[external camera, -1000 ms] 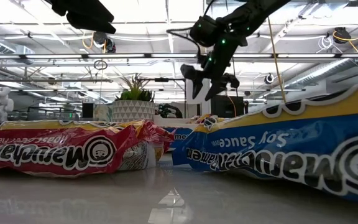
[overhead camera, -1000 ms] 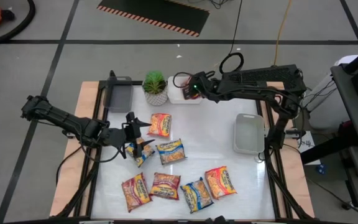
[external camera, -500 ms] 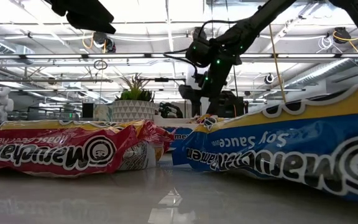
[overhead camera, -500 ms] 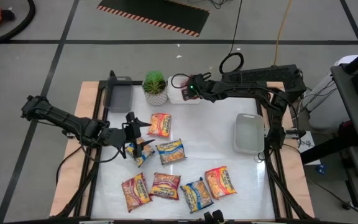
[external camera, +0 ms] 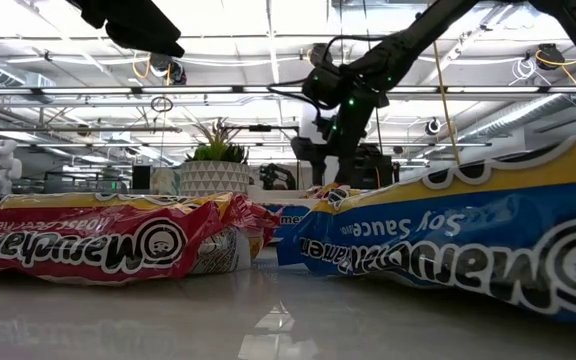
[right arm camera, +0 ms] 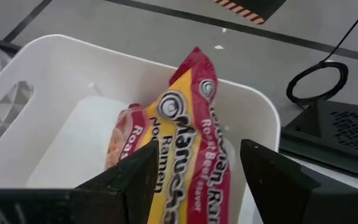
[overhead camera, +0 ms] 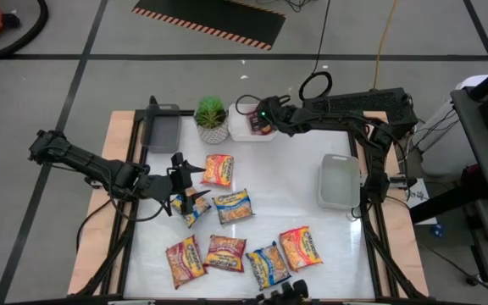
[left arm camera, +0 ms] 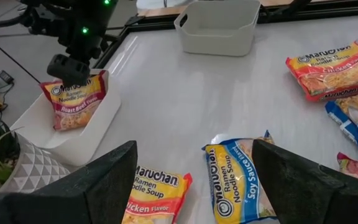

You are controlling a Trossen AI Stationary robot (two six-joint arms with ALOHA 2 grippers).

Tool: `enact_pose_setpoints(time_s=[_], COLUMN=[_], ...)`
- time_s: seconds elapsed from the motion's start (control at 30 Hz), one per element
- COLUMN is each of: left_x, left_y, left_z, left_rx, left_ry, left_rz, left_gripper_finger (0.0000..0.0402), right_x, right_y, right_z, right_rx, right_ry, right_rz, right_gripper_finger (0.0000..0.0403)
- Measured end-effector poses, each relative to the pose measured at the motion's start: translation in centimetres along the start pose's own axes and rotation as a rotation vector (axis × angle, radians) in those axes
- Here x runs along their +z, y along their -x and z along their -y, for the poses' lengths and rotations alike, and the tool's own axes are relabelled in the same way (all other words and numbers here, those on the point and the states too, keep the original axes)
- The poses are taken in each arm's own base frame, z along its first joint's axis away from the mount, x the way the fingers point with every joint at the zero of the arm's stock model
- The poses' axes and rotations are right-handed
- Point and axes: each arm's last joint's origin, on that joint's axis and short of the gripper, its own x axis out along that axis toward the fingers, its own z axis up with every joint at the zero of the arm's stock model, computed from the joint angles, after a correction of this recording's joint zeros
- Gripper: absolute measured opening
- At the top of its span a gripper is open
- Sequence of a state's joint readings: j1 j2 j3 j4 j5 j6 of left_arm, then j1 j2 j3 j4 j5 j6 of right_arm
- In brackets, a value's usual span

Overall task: Sort Maruchan noodles
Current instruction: Put the top red noodle pack into the white bin

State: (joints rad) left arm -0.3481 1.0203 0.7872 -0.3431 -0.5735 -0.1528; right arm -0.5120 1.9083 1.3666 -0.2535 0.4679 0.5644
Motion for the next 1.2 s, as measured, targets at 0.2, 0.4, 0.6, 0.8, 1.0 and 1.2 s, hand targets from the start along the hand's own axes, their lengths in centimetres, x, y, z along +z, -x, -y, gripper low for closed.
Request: enact_pose_setpoints(time_s=[0.2, 0.4, 0.6, 0.8, 1.0, 1.2], left_x=[0.0, 0.0, 0.0, 0.0, 0.0, -0.1], left_y=[0.0, 0.0, 0.0, 0.0, 0.0, 0.0], left_z=[0.0, 0.0, 0.0, 0.0, 0.0, 0.0], left_rx=[0.0, 0.0, 0.0, 0.0, 0.0, 0.002], left_ry=[0.0, 0.0, 0.004, 0.005, 0.005, -0.005], left_rz=[0.0, 0.0, 0.0, 0.001, 0.0, -0.011], left_gripper_finger=[0.0321, 0.0321, 0.0321, 0.0321, 0.0321, 0.0321], right_x=[0.5, 0.2, -0.8, -1.4, -1.2, -0.6], right_y=[-0.4, -0.6, -1.1, -1.4, -1.6, -1.4], right_z=[0.5, 0.6, 1.0, 1.2, 1.0, 0.8], right_rx=[0.037, 0.058, 0.049, 0.064, 0.106, 0.133], right_ry=[-0.019, -0.024, -0.023, -0.027, -0.022, 0.004], right_rz=[-0.012, -0.021, -0.034, -0.007, 0.055, 0.113], right_gripper_finger=[0.0219, 0.0218, 0.0188, 0.0124, 0.0054, 0.0004])
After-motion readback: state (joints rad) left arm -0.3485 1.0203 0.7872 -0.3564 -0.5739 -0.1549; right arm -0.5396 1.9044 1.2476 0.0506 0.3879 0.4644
